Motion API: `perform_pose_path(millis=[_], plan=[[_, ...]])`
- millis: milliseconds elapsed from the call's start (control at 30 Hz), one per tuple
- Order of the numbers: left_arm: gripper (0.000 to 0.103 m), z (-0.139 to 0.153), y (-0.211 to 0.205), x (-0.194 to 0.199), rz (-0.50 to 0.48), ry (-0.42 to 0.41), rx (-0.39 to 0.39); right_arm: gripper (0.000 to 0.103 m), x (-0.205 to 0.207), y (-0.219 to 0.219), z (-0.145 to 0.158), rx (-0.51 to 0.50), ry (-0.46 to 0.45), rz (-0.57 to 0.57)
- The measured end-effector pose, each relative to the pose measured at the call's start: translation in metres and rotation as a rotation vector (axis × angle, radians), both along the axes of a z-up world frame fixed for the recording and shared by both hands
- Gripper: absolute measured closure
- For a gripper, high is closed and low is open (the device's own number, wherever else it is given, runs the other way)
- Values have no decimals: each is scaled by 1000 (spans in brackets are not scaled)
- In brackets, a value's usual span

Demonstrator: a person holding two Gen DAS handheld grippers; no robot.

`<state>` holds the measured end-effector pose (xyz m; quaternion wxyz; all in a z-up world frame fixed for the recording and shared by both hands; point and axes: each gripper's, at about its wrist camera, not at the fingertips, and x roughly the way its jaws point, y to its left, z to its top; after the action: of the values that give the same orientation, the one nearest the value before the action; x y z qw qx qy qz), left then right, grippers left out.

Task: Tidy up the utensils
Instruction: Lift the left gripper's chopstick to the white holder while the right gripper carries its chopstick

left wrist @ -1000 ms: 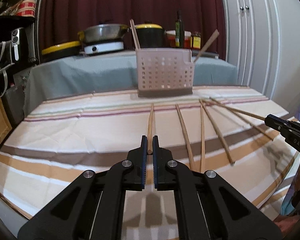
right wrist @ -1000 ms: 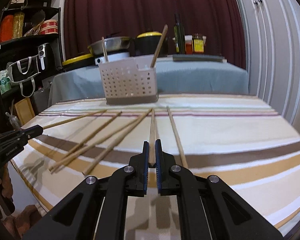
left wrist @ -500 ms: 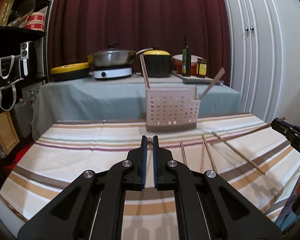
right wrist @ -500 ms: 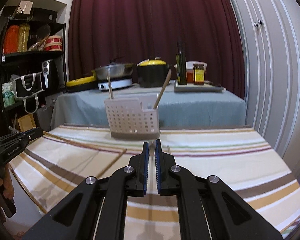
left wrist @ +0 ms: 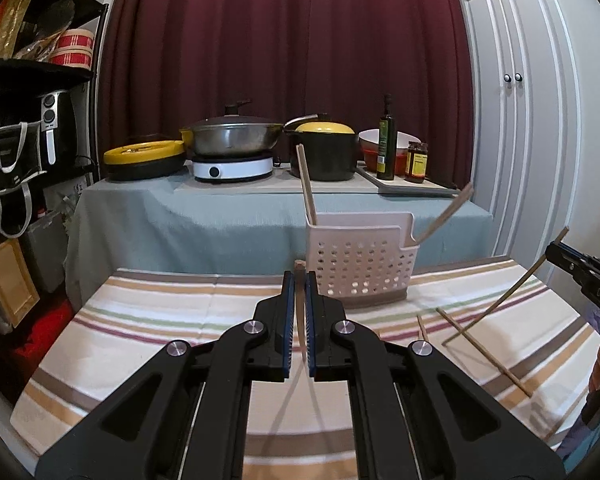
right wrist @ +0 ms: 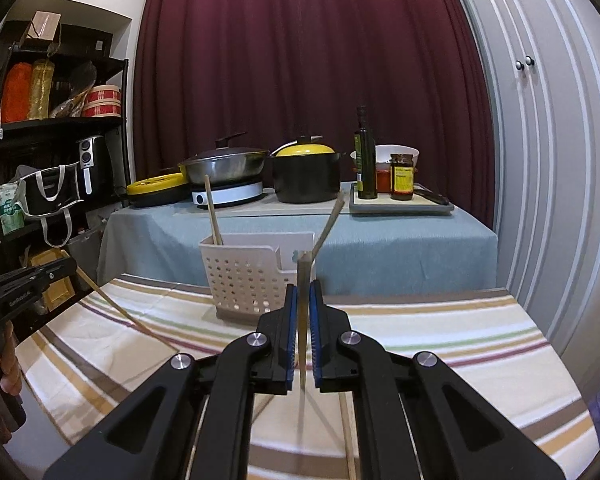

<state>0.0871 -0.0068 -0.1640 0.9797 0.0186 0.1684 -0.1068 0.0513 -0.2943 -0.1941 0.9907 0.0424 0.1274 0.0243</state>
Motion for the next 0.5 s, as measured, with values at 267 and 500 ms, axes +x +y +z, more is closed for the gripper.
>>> perform_pose_path(millis=[267, 500], plan=[[97, 10, -4, 28, -3, 2, 8, 96, 28, 2, 11, -2, 1, 9], [97, 22, -4, 41, -1, -3, 4, 96, 37, 5, 22, -2, -9, 21]])
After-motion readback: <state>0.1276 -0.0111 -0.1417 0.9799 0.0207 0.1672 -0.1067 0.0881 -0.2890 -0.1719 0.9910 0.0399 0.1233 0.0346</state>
